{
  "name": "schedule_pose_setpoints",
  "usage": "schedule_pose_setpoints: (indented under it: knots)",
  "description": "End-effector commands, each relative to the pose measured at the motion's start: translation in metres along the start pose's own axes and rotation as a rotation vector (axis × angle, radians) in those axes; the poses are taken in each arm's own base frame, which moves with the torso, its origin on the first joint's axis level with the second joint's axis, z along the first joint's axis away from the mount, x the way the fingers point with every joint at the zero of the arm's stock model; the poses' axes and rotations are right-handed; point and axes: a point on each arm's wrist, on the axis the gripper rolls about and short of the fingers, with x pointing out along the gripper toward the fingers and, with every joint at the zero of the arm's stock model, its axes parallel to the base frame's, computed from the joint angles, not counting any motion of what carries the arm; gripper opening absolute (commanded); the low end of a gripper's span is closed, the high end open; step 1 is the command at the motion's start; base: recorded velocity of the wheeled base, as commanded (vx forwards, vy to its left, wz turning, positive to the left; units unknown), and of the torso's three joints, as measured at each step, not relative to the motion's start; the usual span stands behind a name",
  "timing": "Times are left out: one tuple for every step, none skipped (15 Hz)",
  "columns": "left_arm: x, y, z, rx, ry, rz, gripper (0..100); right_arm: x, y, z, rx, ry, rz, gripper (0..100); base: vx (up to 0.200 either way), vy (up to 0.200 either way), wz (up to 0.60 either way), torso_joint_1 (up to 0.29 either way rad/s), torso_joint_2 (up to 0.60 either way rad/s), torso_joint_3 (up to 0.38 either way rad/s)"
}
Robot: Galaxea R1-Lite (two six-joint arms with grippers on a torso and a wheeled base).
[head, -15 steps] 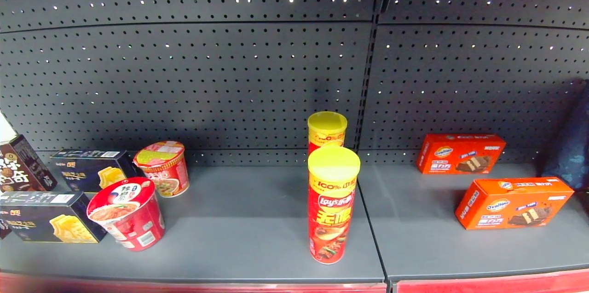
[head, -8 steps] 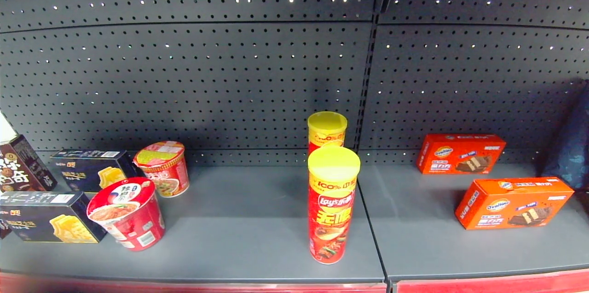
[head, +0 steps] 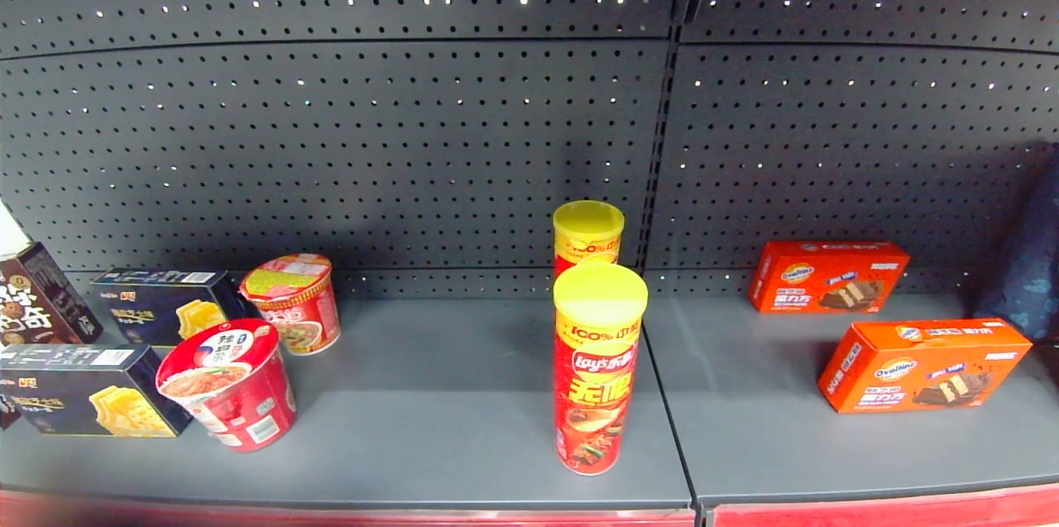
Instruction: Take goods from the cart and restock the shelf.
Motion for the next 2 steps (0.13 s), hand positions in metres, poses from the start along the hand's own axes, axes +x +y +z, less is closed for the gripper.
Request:
schedule_pose_setpoints:
  knots:
    - [0.0003,0.0,0.0001,-0.001,0.003,0.0,100,0.0002,0.0001,-0.0003,-0.001,0.002,0.004,100,0.0,0.0,0.0,0.0,0.0,0.0]
    - [0.0003,0.0,0.0001,-0.001,0.003,0.0,100,0.0001,0.0,0.0002,-0.001,0.0,0.003,100,0.0,0.0,0.0,0.0,0.0,0.0]
